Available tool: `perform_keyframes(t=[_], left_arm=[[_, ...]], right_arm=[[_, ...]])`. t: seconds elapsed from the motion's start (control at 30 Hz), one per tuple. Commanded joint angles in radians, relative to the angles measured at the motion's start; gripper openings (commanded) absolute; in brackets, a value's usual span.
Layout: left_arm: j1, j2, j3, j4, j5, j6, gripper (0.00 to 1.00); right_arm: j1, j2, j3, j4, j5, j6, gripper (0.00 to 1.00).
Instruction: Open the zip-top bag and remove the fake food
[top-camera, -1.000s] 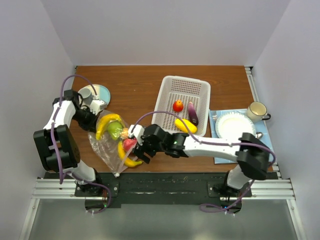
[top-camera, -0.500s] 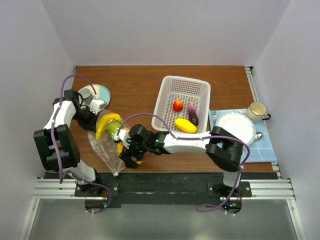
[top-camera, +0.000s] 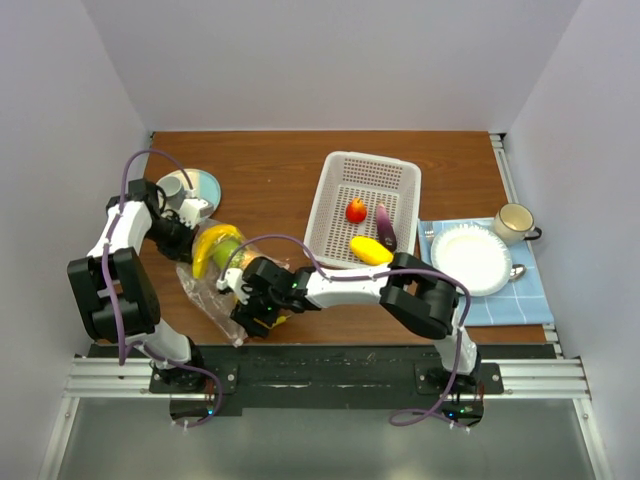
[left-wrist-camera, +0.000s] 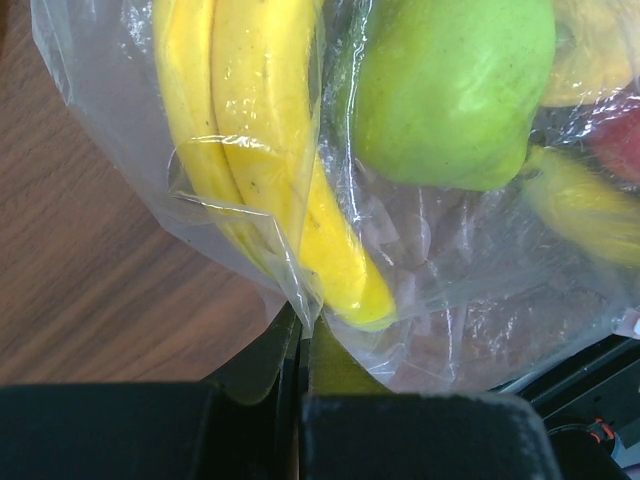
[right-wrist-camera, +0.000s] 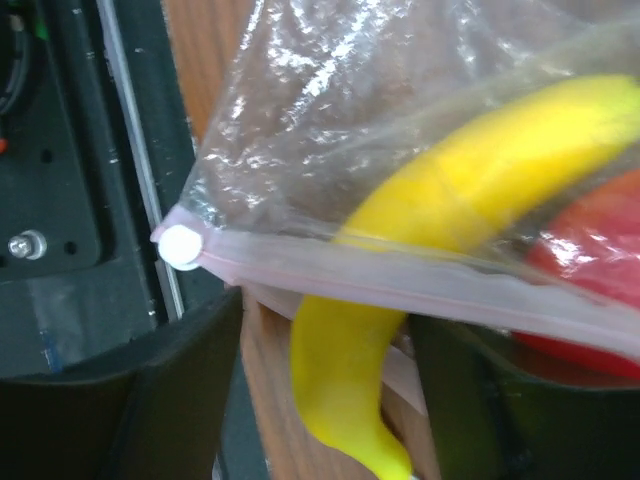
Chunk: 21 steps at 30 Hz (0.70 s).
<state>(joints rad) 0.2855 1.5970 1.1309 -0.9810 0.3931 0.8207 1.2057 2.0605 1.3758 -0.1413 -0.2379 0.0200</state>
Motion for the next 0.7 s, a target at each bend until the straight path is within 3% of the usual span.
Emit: perform_keyframes(t=[0.0, 0.07, 0.17, 0.37, 0.5, 0.67], left_arm=[[0.0, -0.002, 0.004, 0.01, 0.01, -0.008, 0.0], [0.001, -0.003, 0.009, 0.01, 0.004, -0.008, 0.0], [0.001, -0.005, 0.021, 0.015, -0.025, -0.015, 0.0], [0.001, -0.005, 0.101, -0.022, -0.002, -0.026, 0.0], [0.0, 0.001, 0.155, -0.065, 0.027, -0.026, 0.0], [-0.002, -0.014, 0.164, -0.087, 0.035, -0.011, 0.0]], right_arm=[[0.0, -0.092, -0.081, -0.037, 0.107, 0.001, 0.52], [-0.001, -0.189, -0.153, -0.031, 0.13, -0.003, 0.41], [-0.003, -0.365, -0.231, -0.014, 0.164, 0.001, 0.33], [-0.053, -0.655, -0.339, -0.035, 0.222, 0.008, 0.28], [-0.142, -0.72, -0.33, -0.057, 0.261, 0.001, 0.28], [-0.306, -0.714, -0.285, -0.055, 0.426, 0.001, 0.18]])
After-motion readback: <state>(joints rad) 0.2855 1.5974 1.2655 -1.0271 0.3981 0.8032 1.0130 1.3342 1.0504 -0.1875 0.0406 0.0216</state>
